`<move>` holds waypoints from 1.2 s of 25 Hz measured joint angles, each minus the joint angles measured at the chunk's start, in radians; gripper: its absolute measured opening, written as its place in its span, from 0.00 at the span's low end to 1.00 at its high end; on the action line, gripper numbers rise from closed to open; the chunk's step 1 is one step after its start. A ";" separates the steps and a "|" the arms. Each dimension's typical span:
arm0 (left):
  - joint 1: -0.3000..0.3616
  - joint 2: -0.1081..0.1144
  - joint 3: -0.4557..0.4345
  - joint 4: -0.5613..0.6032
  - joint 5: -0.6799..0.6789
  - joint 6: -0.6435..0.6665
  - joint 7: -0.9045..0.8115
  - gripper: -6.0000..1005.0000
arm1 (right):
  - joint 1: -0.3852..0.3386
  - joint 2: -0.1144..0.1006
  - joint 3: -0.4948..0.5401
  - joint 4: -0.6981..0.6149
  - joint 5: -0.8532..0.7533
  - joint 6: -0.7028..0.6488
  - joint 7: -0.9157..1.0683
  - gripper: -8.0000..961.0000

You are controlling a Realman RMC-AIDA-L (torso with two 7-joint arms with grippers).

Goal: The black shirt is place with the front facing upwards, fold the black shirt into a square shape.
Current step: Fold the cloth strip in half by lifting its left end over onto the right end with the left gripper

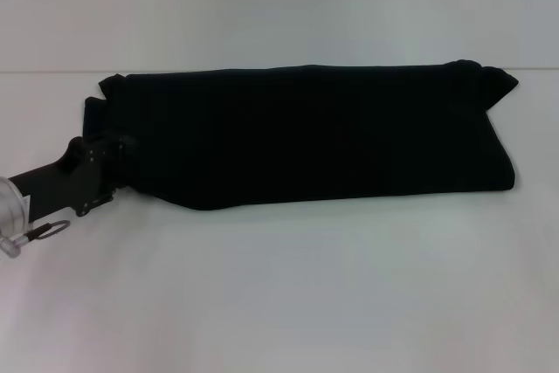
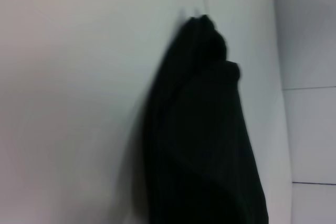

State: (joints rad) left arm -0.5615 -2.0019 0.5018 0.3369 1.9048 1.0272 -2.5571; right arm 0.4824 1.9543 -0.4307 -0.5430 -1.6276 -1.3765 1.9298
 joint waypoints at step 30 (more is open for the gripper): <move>-0.016 0.014 0.055 -0.011 0.038 -0.119 -0.064 0.48 | 0.004 -0.002 0.015 0.000 0.002 -0.006 0.000 0.73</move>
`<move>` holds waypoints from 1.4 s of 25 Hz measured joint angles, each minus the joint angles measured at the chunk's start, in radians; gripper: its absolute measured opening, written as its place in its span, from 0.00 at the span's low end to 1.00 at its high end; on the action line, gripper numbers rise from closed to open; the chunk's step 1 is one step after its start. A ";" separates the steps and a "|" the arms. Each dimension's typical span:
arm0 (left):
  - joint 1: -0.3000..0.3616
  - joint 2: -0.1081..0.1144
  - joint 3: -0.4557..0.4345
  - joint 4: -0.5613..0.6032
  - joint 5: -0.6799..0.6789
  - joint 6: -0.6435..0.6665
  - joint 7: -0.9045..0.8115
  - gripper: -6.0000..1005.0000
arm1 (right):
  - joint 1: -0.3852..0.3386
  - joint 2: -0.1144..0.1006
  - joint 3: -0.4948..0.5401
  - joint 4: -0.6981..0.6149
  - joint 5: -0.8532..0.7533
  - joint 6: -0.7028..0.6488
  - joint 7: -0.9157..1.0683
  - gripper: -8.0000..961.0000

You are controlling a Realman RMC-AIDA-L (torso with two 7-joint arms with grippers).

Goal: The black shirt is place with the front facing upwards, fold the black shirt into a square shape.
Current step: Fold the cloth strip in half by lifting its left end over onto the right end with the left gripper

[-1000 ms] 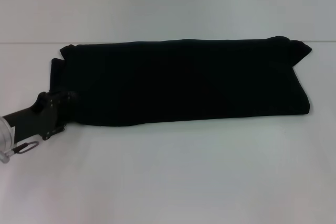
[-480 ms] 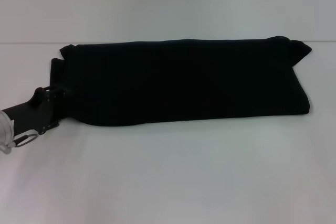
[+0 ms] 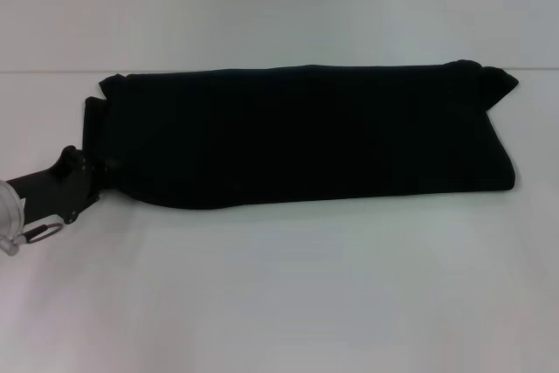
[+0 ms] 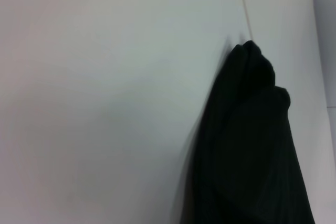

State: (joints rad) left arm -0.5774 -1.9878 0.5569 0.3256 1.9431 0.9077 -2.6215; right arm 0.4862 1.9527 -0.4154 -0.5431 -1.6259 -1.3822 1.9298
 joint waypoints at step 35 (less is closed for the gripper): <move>0.118 -0.016 -0.280 0.135 -0.039 0.109 0.371 0.01 | 0.003 -0.012 0.023 0.028 -0.008 0.080 0.035 0.73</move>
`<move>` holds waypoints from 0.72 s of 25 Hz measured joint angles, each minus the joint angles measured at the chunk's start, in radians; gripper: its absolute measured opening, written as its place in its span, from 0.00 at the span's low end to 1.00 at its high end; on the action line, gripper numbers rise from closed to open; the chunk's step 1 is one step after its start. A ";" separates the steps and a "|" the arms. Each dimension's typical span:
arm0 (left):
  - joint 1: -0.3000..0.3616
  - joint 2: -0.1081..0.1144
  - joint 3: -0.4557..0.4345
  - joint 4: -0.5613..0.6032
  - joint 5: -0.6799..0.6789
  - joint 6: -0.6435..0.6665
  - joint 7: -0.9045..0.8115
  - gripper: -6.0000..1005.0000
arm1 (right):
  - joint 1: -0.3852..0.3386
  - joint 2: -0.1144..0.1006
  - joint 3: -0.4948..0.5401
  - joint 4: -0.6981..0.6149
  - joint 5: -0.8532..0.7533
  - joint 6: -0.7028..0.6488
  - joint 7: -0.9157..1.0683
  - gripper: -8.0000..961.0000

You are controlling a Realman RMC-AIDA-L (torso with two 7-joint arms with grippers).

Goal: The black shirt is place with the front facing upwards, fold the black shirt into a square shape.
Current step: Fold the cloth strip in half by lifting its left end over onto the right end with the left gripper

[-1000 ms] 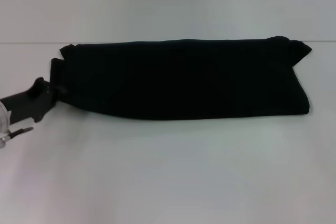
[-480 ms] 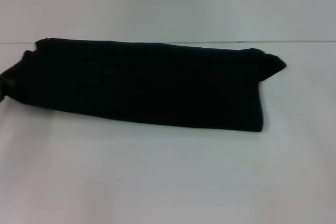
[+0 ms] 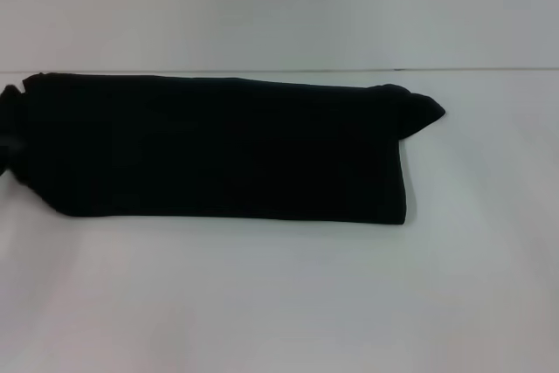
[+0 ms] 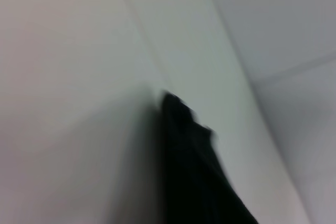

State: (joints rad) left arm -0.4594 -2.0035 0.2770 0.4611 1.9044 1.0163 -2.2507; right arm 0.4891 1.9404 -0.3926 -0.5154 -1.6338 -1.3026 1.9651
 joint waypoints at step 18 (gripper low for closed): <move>-0.316 -0.079 0.139 0.137 -0.013 0.326 -0.042 0.01 | -0.047 0.000 -0.004 0.002 -0.003 -0.036 0.040 0.73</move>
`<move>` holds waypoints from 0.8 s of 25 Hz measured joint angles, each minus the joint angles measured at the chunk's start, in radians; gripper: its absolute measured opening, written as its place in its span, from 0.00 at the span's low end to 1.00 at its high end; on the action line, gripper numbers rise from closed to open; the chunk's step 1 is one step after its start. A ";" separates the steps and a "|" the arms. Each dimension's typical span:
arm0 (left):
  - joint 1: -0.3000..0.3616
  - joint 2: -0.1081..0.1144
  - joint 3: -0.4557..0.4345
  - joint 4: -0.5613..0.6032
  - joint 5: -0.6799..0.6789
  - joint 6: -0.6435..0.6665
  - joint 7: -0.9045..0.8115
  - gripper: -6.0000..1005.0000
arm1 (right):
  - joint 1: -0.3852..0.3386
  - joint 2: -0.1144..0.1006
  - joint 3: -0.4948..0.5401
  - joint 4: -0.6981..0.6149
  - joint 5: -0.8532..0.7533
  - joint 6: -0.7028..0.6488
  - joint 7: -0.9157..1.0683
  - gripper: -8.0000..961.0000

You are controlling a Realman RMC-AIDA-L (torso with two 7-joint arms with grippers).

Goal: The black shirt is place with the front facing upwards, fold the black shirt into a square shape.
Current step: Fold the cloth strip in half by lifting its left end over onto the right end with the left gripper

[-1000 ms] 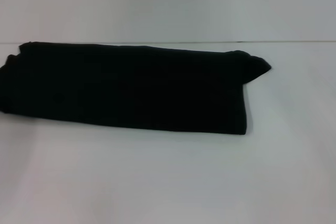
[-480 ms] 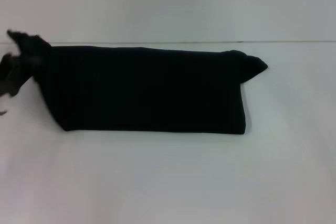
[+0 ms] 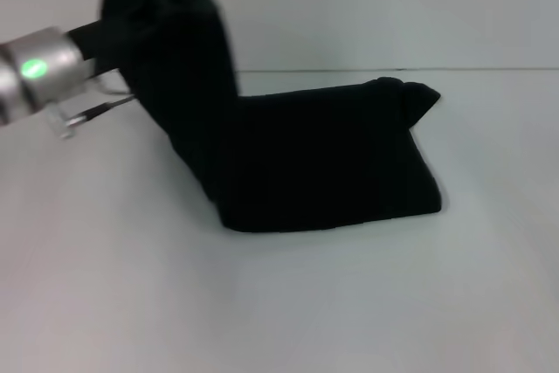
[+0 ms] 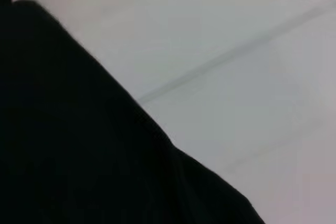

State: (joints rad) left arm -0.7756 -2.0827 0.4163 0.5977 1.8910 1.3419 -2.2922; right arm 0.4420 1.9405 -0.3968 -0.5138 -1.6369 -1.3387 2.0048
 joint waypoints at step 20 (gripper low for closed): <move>-0.302 -0.082 0.664 -0.255 -0.078 -0.135 0.192 0.11 | 0.032 0.002 -0.013 0.013 -0.063 0.022 -0.003 0.73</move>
State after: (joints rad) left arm -1.0780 -2.1642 1.0803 0.3426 1.8135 1.2068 -2.1003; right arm 0.4736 1.9426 -0.4102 -0.5008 -1.6995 -1.3171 2.0018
